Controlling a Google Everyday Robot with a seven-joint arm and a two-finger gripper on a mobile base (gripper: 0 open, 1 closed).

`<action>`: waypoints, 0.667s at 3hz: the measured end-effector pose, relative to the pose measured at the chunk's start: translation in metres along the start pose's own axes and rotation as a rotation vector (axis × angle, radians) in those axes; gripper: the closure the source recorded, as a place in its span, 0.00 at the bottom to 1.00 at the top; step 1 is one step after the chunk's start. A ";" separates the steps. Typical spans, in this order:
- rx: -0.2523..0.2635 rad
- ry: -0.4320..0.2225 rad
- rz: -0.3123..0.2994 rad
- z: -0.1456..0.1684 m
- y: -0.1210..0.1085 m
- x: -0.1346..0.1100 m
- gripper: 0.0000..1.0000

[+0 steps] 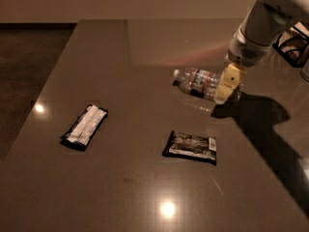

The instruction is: Move water bottle near rxbar blueberry

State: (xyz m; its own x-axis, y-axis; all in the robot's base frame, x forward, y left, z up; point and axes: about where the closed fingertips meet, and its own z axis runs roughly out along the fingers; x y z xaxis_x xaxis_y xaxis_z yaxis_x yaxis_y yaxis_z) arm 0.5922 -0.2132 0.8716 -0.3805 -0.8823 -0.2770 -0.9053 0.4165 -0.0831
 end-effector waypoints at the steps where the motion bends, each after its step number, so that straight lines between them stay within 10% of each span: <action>1: -0.031 0.036 0.009 0.011 0.004 0.004 0.20; 2: -0.051 0.048 0.011 0.016 0.007 0.004 0.43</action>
Offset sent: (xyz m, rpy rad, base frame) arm -0.0110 0.0023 -0.0197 -0.0282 0.1009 -0.0001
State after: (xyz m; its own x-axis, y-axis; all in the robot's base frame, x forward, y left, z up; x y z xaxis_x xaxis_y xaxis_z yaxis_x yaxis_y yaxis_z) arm 0.5874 -0.2105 0.8547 -0.3983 -0.8876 -0.2316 -0.9088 0.4160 -0.0314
